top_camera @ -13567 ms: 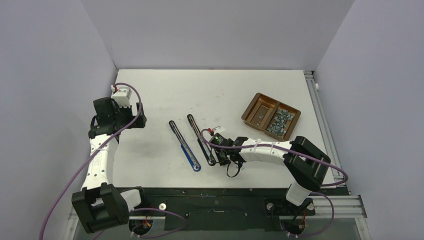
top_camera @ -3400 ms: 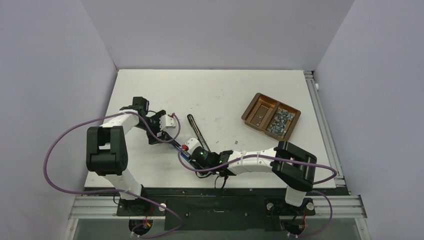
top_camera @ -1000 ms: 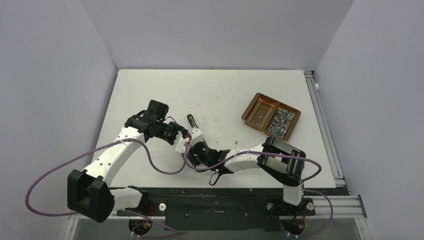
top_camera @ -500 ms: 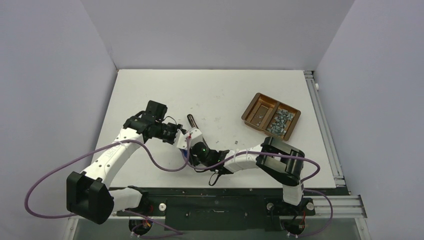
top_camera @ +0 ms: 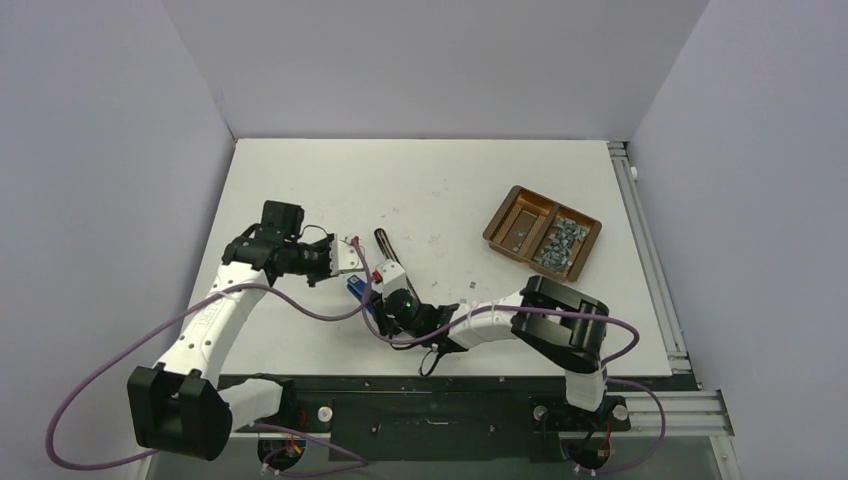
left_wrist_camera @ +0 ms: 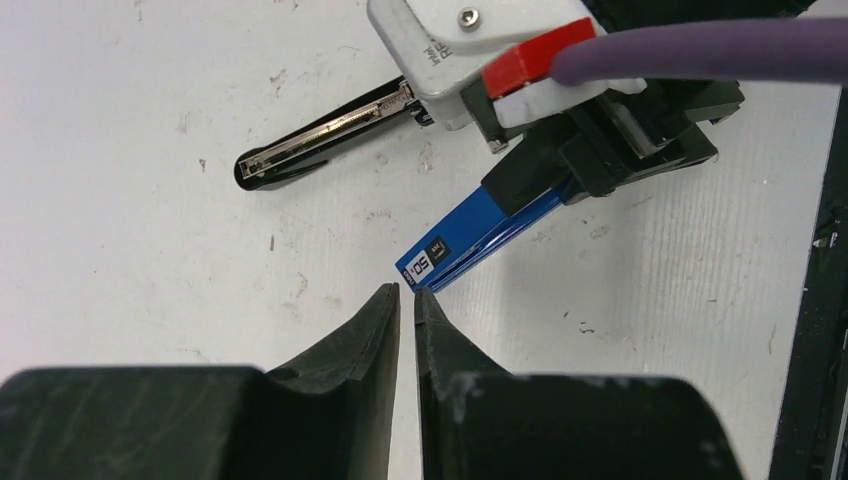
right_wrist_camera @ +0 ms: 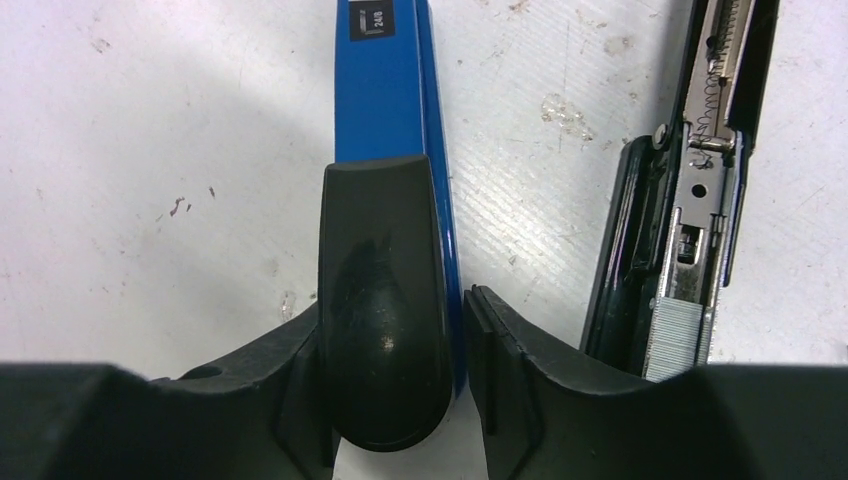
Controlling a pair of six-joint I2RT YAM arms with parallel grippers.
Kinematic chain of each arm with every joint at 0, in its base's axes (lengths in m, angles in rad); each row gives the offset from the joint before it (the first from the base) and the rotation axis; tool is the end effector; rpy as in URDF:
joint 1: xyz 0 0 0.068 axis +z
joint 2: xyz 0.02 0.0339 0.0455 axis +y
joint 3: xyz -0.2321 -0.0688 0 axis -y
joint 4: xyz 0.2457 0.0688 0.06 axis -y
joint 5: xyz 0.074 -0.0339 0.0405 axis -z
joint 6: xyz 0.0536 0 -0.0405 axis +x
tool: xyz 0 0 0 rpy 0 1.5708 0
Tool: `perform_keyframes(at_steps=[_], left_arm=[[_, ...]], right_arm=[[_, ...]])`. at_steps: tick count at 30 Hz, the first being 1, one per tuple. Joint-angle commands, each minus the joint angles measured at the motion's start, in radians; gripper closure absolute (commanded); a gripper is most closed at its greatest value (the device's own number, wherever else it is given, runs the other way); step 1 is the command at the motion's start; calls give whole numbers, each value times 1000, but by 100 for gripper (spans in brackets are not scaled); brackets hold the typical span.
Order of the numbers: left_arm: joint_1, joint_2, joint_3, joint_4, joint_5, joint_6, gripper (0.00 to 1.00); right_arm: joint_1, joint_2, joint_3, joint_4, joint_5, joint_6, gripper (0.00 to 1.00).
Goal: Load the staples into the stapler
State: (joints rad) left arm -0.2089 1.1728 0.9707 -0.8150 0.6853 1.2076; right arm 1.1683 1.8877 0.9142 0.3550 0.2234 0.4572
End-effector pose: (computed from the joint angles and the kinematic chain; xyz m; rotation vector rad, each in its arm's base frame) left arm 0.2312 -0.0837 0.2387 1.6825 1.6040 -0.4096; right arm 0.1610 0.3477 0.0914 -0.6612 2.1545 0.6691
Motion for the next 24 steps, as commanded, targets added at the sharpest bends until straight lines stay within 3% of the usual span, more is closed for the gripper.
perform_keyframes(at_steps=[1,14,24], left_arm=[[20,-9,4,3,17,-52,92],[7,156,115,50,-20,-176,86],[-160,235,68,179,-106,-231,84]], right_arm=[[20,-54,-3,-22,0,-16,58],[-17,-376,-34,-240,-85,2,39],[-130,-544,-215,-303,-36,112,36]])
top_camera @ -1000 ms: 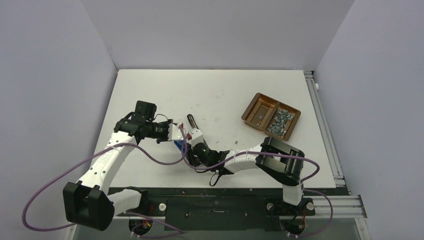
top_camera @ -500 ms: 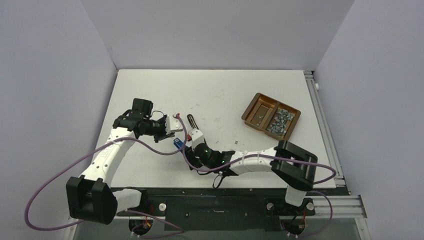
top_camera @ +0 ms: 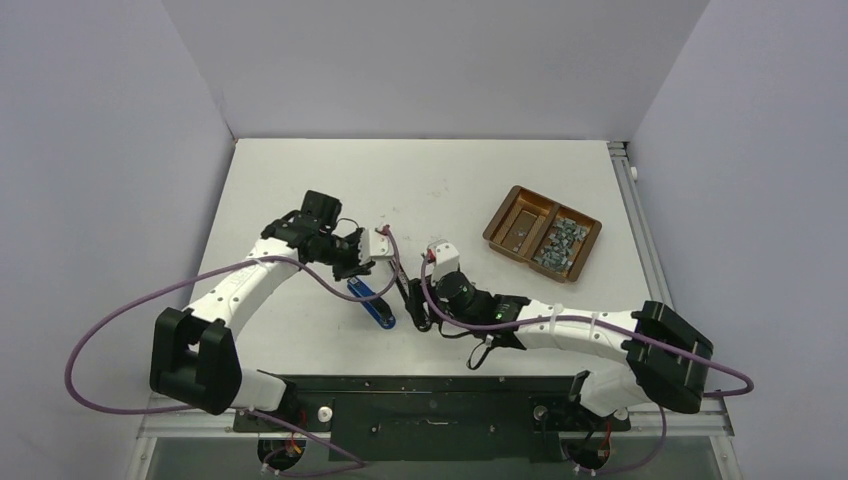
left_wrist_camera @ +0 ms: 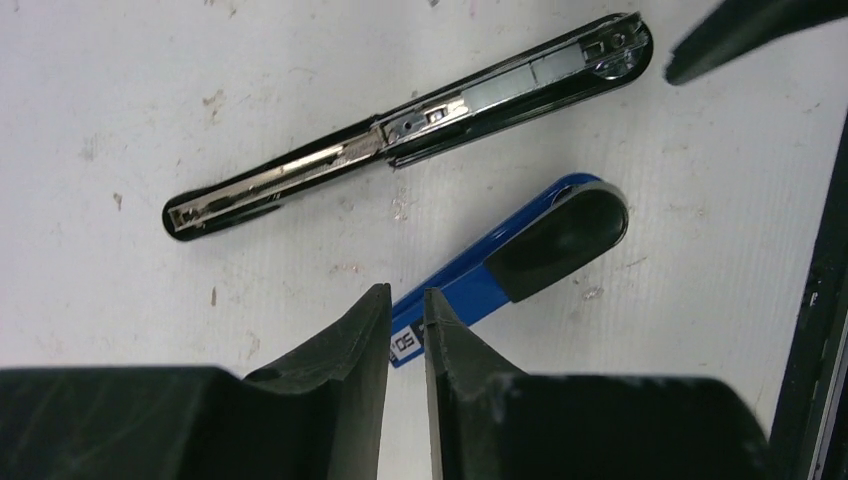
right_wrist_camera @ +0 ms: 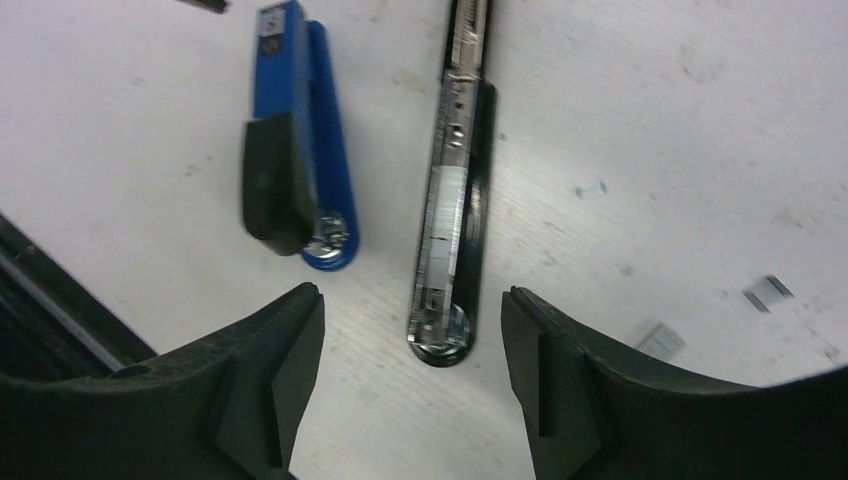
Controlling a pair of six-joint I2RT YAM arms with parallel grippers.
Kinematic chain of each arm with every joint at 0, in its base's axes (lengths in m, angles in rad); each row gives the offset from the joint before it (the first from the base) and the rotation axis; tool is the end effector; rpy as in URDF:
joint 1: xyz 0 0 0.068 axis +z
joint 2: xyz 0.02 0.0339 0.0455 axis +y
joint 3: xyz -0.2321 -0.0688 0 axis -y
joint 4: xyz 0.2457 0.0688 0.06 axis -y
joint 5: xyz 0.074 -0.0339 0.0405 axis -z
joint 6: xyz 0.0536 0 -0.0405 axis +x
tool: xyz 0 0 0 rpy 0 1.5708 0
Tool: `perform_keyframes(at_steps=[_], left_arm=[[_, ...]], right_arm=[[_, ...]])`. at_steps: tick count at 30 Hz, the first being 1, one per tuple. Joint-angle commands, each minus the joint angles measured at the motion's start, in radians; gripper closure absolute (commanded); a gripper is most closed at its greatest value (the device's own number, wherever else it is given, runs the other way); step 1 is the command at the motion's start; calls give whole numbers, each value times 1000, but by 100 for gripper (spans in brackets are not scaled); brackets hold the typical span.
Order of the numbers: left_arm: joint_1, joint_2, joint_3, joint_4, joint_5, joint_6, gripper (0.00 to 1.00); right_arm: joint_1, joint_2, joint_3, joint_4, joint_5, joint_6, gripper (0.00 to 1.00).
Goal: Load the staples into the stapler
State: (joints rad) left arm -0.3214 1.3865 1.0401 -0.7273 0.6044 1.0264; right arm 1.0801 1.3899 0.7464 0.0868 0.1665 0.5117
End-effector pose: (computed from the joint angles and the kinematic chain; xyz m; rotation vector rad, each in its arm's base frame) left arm 0.2610 -0.1190 0.2109 1.6681 1.7804 -0.4985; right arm 0.1579 0.2767 0.1754 -0.5222 2.1536 0.7493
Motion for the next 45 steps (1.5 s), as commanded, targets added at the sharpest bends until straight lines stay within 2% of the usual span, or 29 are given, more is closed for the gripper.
perform_keyframes(at_steps=[1,3,8,11,15,16,21,26,29,32,36,40,45], left_arm=[[-47,36,13,110,-24,-88,83],[-31,81,63,96,-25,-99,78],[30,176,186,48,6,-5,58],[59,274,281,-12,22,82,42],[90,405,404,-90,23,165,12],[92,432,433,-109,23,185,9],[92,528,521,-171,20,311,8],[87,573,534,-169,25,416,6],[77,616,566,-177,33,426,5],[63,652,594,-184,33,414,6],[36,660,558,-151,10,430,8],[36,677,544,-178,-24,484,15],[23,681,504,-172,-72,535,27]], right_arm=[[-44,-45,-59,-31,21,59,36],[-45,-25,-66,-30,17,58,35],[-43,52,-41,-11,-3,30,35],[-43,97,-10,-2,-16,0,36],[-45,152,31,3,-23,-17,40],[-43,164,40,6,-26,-23,41],[-43,224,75,13,-38,-31,48],[-42,265,89,3,-35,-29,71],[-42,274,91,-5,-35,-32,78],[-38,265,85,-12,-27,-35,83],[-29,232,60,-31,-10,-32,87],[-20,176,15,-52,9,-22,91],[-13,117,-37,-67,13,-16,91]])
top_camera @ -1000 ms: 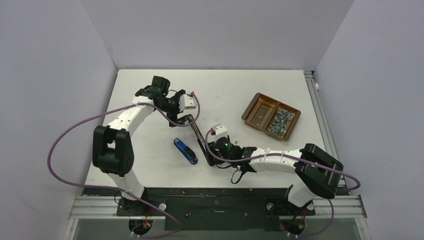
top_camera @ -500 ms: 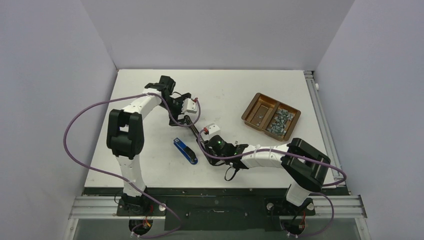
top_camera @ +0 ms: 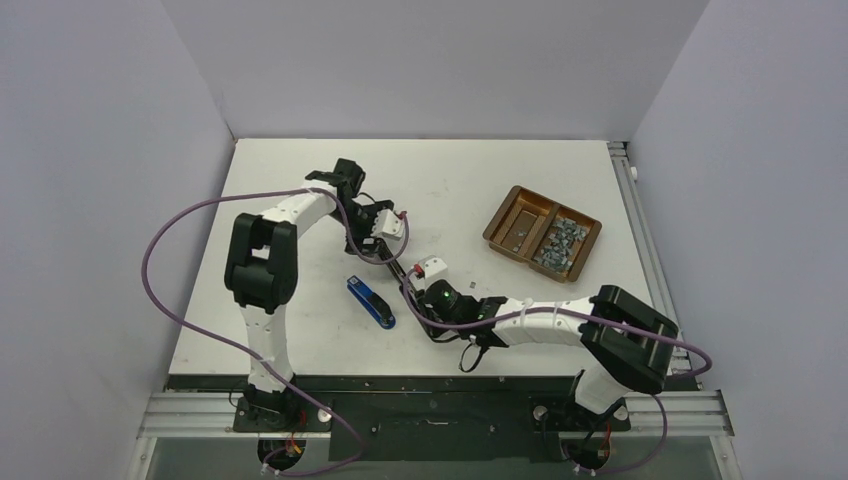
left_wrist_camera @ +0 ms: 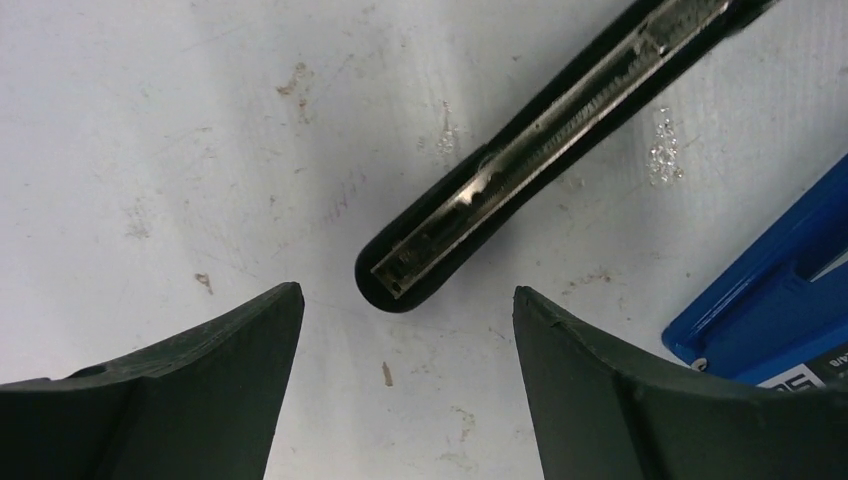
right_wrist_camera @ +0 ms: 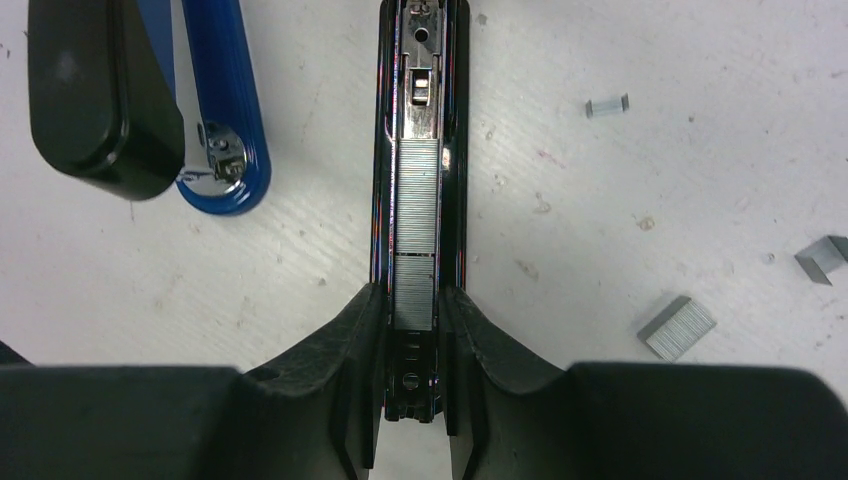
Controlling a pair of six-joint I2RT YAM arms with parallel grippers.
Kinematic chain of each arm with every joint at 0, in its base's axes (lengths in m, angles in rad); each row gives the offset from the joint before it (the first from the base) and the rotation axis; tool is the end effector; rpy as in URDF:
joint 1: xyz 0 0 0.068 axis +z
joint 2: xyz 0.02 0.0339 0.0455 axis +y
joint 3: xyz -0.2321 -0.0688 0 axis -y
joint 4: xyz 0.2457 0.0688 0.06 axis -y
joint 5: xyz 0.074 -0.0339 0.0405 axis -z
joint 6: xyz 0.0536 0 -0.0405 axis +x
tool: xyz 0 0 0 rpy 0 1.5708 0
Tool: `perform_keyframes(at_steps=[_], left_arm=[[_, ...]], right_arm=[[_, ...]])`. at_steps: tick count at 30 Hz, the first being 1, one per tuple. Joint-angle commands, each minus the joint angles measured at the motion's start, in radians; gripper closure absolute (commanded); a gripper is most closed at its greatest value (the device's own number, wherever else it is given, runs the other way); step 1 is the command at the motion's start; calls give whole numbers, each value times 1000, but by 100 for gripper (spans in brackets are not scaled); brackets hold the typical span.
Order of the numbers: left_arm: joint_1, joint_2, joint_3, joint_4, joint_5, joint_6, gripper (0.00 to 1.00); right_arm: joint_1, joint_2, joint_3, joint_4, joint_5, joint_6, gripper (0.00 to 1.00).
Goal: Load the staples into the stapler
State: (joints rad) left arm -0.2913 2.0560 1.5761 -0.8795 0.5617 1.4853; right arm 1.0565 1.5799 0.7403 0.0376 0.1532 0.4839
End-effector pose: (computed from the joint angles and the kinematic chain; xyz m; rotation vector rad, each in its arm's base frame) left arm 0.3739 -0.1419 0.1419 2.0810 1.5882 -0.4682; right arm 0.1641 0.2738 0.1115 -0.6144 2.3544 0.5510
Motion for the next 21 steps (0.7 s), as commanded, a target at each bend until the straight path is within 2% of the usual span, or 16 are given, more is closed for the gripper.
perform_keyframes(at_steps=[1,8,15,17,21], left_arm=[[-13,10,-44,-14,-36,84,29],[-57,-8,-91,30,-32,102,36],[-82,9,-85,79,-44,67,51],[-87,7,-88,77,-50,71,57],[-89,-5,-83,47,-59,91,78]], right_arm=[[11,-79,-39,-19,26,13,91],[11,-87,-75,21,-3,13,91],[10,-90,-85,29,-4,6,92],[9,-96,-93,30,-2,8,91],[4,-97,-108,43,2,16,91]])
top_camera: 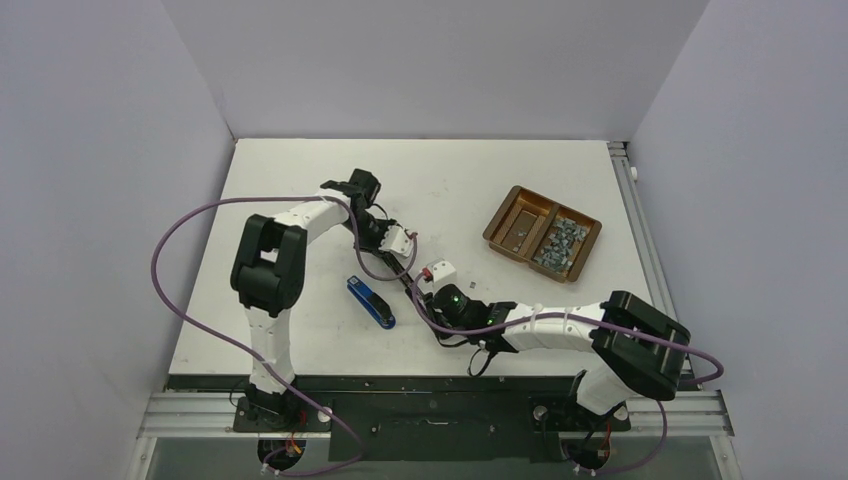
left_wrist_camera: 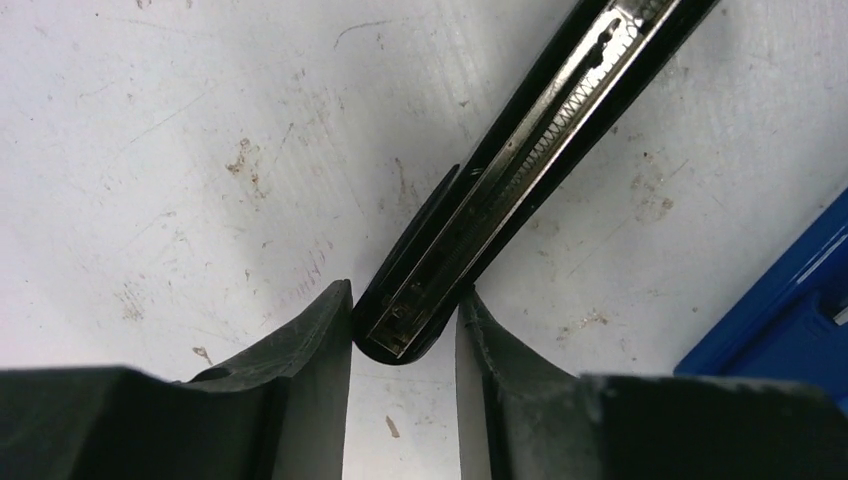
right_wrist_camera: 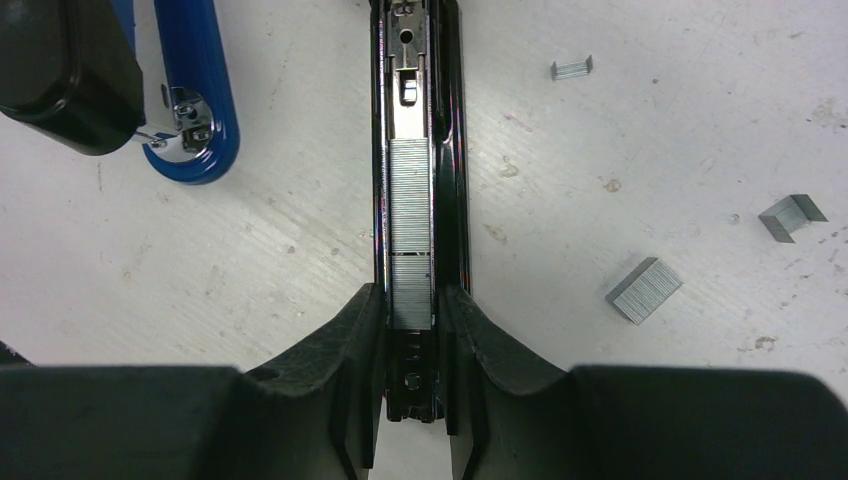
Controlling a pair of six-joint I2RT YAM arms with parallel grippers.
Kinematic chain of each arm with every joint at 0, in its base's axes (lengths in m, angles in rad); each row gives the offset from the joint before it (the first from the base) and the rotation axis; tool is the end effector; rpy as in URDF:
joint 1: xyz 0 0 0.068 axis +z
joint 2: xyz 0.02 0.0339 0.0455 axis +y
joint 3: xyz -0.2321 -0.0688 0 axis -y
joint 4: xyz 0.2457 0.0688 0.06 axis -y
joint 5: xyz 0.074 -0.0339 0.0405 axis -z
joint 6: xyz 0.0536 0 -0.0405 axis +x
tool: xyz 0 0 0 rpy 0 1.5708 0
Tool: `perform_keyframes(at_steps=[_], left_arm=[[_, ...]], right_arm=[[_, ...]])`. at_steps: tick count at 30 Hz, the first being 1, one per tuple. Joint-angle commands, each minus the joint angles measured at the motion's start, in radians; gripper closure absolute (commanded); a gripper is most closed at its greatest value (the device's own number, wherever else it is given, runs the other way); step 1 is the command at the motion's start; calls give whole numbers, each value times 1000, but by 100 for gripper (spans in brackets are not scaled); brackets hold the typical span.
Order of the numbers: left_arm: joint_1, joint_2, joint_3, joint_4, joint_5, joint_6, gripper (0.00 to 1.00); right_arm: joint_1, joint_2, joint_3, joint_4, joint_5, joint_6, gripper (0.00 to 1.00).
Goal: Load the staples into the stapler
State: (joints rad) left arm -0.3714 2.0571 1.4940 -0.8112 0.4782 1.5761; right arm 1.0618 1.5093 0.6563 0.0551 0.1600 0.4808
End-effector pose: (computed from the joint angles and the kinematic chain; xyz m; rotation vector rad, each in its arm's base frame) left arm 0.3563 -0.1653 0.1190 2.2571 1.4564 -0.3894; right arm 0.1542 0.2588 0.1087 -0.6189 2.3466 0.5486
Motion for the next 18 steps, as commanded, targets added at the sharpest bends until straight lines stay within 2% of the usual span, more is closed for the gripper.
perform_keyframes(at_steps=[1,3,18], left_arm=[[-10,-18,3,-32,25,4,81],[-10,-48,4,-48,30,8,86],[-125,-343,-90,-91,195,-12,86]], right_arm=[[-5,-25,-32,31,-3,22,91],[-12,-25,-45,50,-1,34,91],[-31,76,-43,208,-17,74,91]])
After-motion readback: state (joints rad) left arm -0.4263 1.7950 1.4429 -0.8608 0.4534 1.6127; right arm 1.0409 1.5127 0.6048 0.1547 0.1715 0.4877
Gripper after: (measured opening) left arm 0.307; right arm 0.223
